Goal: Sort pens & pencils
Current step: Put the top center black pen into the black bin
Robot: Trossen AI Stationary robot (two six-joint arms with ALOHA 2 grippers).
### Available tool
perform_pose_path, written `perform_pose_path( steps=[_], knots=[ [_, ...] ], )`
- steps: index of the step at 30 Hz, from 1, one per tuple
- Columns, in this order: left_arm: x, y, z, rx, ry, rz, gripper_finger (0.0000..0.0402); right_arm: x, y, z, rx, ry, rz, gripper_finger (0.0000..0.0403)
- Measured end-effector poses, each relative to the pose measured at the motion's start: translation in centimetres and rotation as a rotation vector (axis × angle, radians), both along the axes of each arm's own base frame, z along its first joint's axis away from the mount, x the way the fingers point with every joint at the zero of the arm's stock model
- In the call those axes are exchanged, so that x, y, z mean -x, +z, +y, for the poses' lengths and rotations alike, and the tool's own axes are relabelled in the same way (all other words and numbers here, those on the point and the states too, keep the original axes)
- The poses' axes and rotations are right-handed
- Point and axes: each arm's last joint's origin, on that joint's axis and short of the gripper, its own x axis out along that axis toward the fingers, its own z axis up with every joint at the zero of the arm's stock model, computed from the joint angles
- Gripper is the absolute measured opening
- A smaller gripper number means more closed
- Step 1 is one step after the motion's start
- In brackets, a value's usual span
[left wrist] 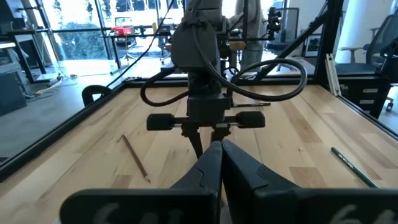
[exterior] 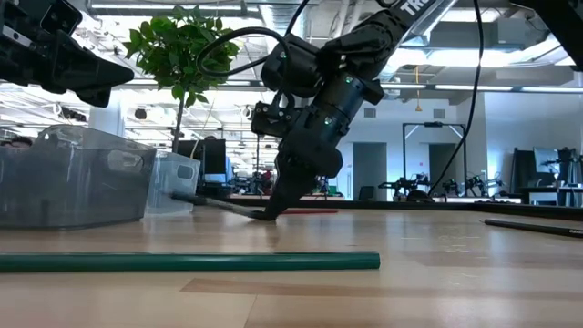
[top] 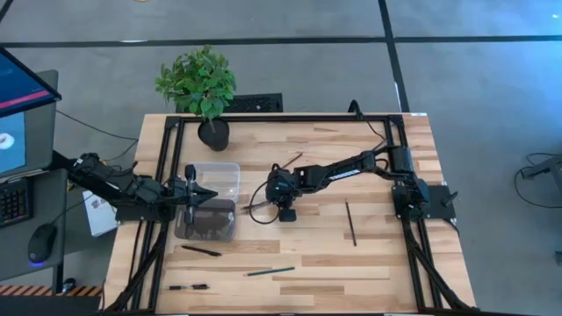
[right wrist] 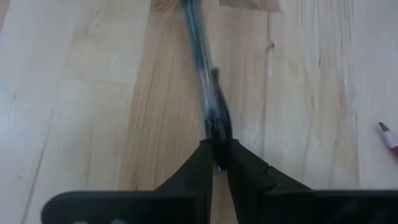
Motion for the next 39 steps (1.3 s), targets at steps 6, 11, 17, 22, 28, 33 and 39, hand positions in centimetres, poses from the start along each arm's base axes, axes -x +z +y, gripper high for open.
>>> perform_pose_path(
  steps=[6,11,17,22,28,33,39],
  knots=[
    [0.00,0.00,0.00,0.000,0.000,0.000,0.0000,0.00,-0.01,0.02,-0.001,0.001,0.000,0.0041],
    [0.00,0.00,0.00,0.000,0.000,0.000,0.0000,0.00,-0.01,0.02,-0.001,0.002,0.000,0.0026],
    [0.00,0.00,0.00,0.000,0.000,0.000,0.0000,0.00,-0.01,0.01,-0.001,0.001,0.000,0.0033],
    [0.00,0.00,0.00,0.000,0.000,0.000,0.0000,-0.03,0.07,0.00,-0.001,0.002,-0.005,0.0015],
    [0.00,0.00,0.01,0.084,0.009,-0.007,0.0000,-0.05,0.06,-0.01,-0.001,0.001,-0.006,0.0033],
    [-0.04,-0.02,0.27,0.126,0.064,-0.014,0.0000,-0.04,0.03,-0.01,-0.001,0.001,-0.004,0.0030],
    [-0.37,-0.23,0.50,0.142,0.070,0.057,0.0000,-0.03,0.02,-0.01,-0.002,0.001,-0.003,0.0018]
  ],
)
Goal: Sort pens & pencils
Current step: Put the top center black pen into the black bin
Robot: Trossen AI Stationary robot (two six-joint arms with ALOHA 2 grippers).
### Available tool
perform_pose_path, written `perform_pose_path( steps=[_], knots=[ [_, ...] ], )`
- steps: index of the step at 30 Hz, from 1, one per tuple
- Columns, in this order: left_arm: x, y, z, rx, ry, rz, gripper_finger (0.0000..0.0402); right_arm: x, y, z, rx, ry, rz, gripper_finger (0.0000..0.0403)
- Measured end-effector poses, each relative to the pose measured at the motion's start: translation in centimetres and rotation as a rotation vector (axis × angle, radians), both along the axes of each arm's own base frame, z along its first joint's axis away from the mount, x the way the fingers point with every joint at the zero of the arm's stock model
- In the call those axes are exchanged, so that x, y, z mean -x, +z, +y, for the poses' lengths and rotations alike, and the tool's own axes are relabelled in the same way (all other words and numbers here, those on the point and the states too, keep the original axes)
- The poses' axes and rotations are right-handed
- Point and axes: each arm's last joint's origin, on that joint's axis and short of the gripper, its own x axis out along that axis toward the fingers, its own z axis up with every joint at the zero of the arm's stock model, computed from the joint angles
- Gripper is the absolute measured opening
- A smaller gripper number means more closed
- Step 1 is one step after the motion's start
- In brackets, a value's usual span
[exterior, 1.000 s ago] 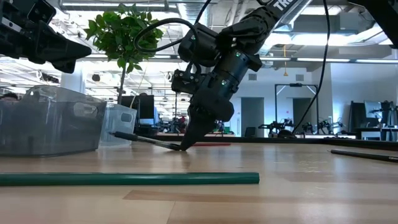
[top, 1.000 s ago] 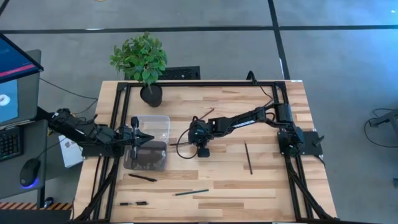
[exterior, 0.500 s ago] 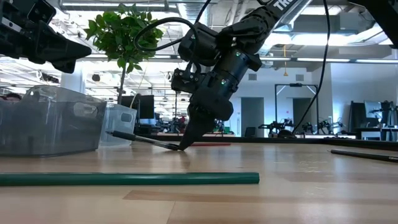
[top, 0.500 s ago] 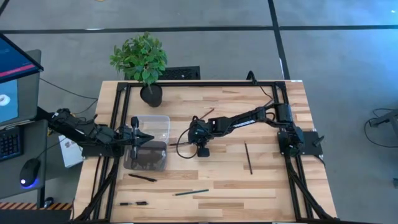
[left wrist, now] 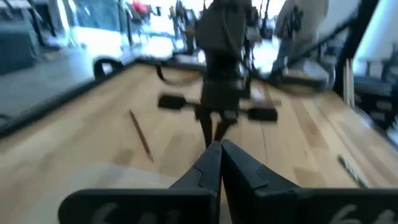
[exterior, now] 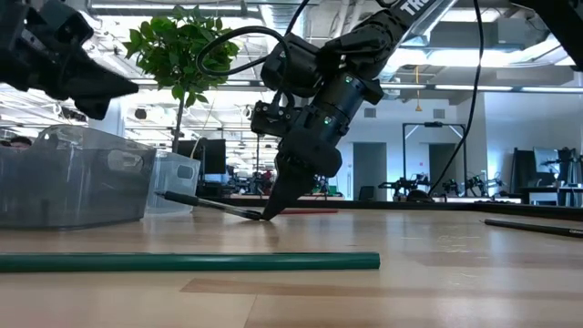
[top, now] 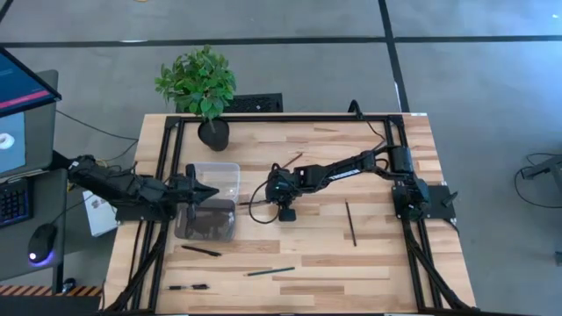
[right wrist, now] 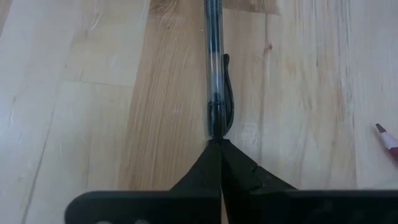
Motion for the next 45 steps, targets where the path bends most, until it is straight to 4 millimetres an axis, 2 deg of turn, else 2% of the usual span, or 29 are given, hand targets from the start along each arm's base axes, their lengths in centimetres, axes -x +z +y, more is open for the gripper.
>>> perform_pose_path(
  steps=[5,9,14,20,22,27,35,45],
  knots=[
    [-1.0,1.2,0.1,0.019,-0.013,0.067,0.0000,0.0,0.0,0.0,0.000,-0.001,-0.001,0.0033],
    [-2.2,1.8,0.0,-0.021,-0.046,0.174,0.0010,-0.1,0.0,0.0,0.000,0.000,-0.008,0.0031],
    [-4.5,2.7,-0.2,-0.104,-0.055,0.288,0.0053,-0.1,0.0,0.0,-0.001,0.000,-0.010,0.0021],
    [-7.7,4.9,-0.8,-0.137,-0.087,0.372,0.0110,-0.1,0.0,0.0,-0.001,-0.001,-0.011,0.0030],
    [-8.8,5.6,-1.0,-0.144,-0.115,0.426,0.0122,-0.1,0.0,0.0,-0.001,0.000,-0.011,0.0031],
    [-11.3,6.0,-1.0,-0.173,-0.107,0.640,0.0134,-0.1,0.0,0.0,-0.001,0.000,-0.011,0.0025],
    [-15.5,5.6,-0.8,-0.255,-0.139,0.841,0.0135,-0.1,0.0,0.0,-0.001,-0.001,-0.011,0.0032],
    [-18.2,2.7,-0.4,-0.212,-0.162,1.043,0.0135,-0.1,0.0,0.0,-0.002,0.000,-0.014,0.0026]
  ],
)
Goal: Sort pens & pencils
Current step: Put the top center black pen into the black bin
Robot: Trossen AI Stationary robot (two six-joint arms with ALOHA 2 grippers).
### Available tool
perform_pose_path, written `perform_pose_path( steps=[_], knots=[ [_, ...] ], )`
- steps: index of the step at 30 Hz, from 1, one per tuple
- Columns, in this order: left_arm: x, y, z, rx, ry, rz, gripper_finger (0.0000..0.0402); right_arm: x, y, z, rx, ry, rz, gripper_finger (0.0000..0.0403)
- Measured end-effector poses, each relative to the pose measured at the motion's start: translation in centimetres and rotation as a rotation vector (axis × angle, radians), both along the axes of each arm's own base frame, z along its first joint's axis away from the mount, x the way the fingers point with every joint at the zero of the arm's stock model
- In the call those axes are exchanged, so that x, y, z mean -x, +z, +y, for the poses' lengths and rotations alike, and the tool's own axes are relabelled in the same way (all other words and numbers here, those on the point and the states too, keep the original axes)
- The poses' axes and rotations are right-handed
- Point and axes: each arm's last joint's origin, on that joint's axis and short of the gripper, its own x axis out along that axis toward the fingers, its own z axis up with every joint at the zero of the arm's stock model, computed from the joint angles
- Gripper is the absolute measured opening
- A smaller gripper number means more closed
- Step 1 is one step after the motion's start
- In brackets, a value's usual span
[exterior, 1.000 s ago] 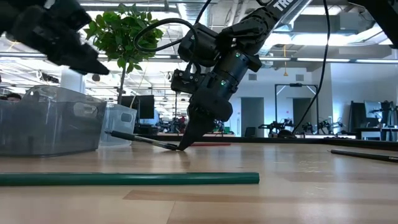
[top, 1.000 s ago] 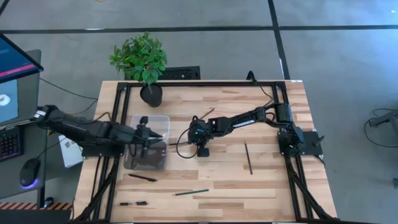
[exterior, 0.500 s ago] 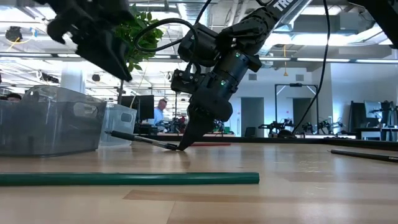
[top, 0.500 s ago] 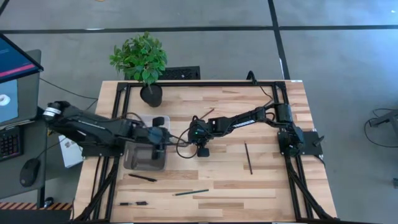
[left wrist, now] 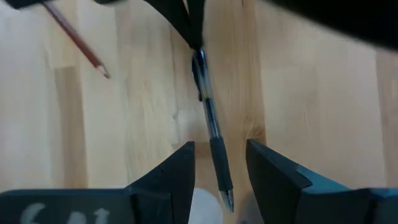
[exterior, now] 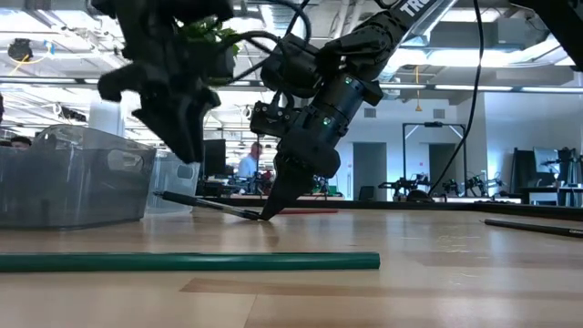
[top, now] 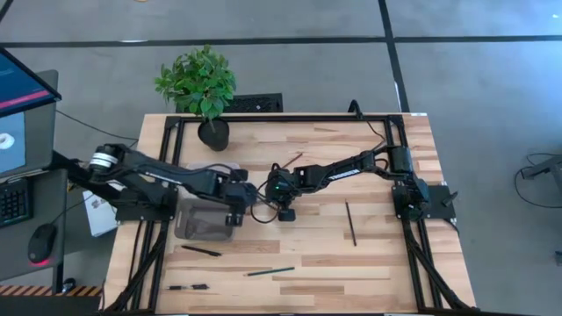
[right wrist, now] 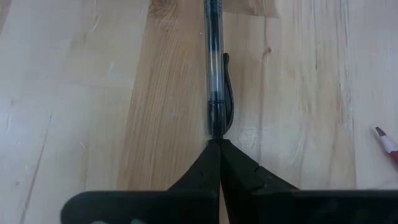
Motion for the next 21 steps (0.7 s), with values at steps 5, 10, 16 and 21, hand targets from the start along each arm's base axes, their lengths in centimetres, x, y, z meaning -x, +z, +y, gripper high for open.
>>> perform_pose_path(
  steps=[5,10,16,21],
  knots=[
    [-0.5,-1.5,0.3,-0.020,-0.005,0.065,0.0135,0.0,0.0,0.0,-0.001,0.000,0.000,0.0031],
    [-0.8,-2.4,0.2,-0.029,-0.003,0.096,0.0135,0.0,0.0,0.0,0.000,0.000,-0.001,0.0031],
    [-0.7,-2.4,0.3,-0.048,0.011,0.096,0.0135,0.0,0.0,0.0,0.000,0.000,-0.002,0.0029],
    [-0.8,-2.6,0.3,-0.026,0.024,0.111,0.0135,0.0,0.0,0.0,0.001,0.000,-0.003,0.0032]
  ],
)
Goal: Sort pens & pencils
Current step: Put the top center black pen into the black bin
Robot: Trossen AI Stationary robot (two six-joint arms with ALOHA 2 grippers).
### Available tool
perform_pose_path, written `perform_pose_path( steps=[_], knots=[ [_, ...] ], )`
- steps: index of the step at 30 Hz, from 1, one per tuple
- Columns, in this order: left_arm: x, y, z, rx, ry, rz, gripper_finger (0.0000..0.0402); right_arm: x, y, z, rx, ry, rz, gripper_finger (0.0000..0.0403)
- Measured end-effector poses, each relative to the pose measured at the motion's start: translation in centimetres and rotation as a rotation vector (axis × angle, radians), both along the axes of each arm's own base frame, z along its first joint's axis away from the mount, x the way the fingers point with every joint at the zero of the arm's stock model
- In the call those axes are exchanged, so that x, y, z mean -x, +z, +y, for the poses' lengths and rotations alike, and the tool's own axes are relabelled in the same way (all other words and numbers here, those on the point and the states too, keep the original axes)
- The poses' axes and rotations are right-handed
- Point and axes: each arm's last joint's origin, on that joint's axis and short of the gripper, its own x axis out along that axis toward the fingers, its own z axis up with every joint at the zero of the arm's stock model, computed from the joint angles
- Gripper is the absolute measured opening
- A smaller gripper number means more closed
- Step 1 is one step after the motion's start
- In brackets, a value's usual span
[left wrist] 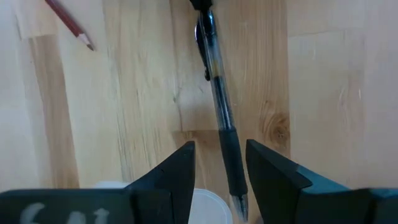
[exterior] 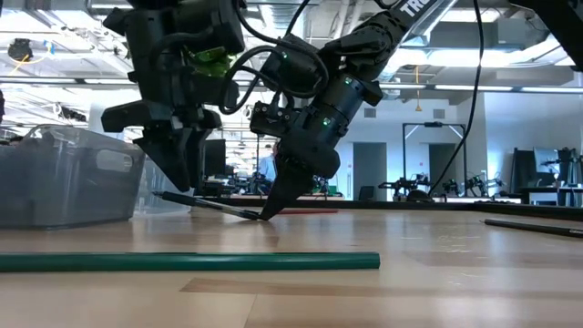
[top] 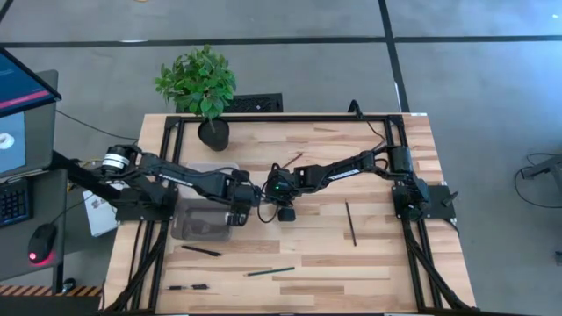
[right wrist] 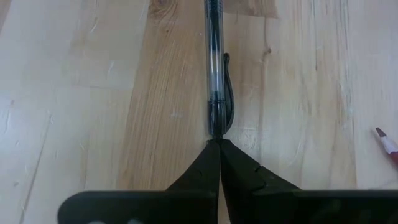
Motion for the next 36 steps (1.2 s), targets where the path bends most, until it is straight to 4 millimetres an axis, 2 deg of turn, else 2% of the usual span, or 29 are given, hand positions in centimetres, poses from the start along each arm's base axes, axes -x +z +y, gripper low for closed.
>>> perform_pose_path(
  steps=[12,23,31,36],
  knots=[
    [0.3,-1.0,-0.2,0.054,0.022,0.062,0.0135,0.0,0.0,0.0,-0.008,-0.016,-0.001,0.0031],
    [0.4,-1.0,0.2,0.050,0.080,0.059,0.0133,0.0,0.0,0.0,-0.009,-0.016,-0.002,0.0031],
    [0.9,-1.6,0.8,0.052,0.120,0.078,0.0109,0.0,0.0,0.0,-0.011,-0.015,-0.001,0.0027],
    [0.8,-1.5,0.8,0.051,0.116,0.076,0.0076,0.0,0.0,0.0,-0.010,-0.015,-0.001,0.0026]
  ],
)
